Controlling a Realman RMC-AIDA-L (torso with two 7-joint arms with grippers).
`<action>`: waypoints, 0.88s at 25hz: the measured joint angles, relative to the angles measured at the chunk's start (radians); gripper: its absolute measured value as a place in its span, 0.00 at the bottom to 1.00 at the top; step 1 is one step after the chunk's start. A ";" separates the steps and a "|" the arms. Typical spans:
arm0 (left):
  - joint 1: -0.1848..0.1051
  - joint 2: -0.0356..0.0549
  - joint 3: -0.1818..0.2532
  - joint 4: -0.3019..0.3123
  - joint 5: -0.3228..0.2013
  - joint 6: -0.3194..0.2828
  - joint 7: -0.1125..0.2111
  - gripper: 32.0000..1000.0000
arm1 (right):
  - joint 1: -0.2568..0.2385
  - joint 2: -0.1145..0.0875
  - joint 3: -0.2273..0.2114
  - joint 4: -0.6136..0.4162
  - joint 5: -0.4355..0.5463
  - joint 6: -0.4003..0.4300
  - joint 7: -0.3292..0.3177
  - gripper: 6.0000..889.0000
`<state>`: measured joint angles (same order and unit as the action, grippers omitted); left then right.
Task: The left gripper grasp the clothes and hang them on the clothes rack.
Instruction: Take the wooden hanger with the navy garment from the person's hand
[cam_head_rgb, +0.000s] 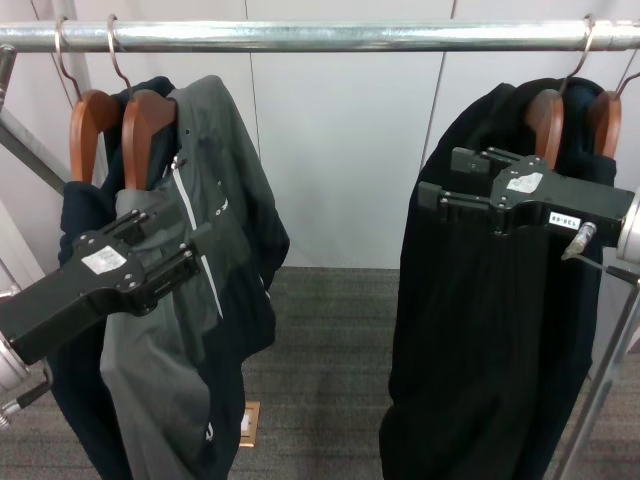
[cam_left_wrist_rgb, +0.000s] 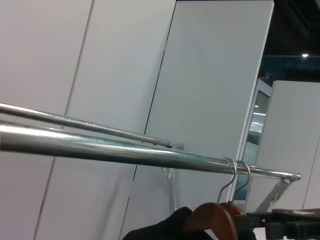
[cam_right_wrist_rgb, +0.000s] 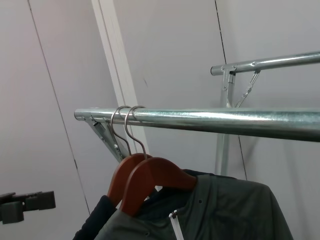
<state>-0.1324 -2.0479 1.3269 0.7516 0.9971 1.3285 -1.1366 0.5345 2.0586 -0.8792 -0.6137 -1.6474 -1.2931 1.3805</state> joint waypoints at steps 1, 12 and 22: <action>-0.001 0.0000 0.000 0.000 0.000 0.000 0.000 0.63 | 0.000 0.000 0.000 0.000 0.000 0.000 0.000 0.92; -0.001 0.0023 0.001 0.000 0.005 0.000 0.000 0.63 | -0.001 0.000 0.002 0.000 0.000 -0.002 0.000 0.92; -0.010 0.0061 -0.008 0.029 0.171 0.000 -0.010 0.63 | -0.001 0.000 0.000 0.000 0.000 0.004 0.000 0.92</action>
<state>-0.1425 -2.0417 1.3192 0.7809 1.1680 1.3285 -1.1468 0.5338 2.0586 -0.8791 -0.6136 -1.6474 -1.2889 1.3805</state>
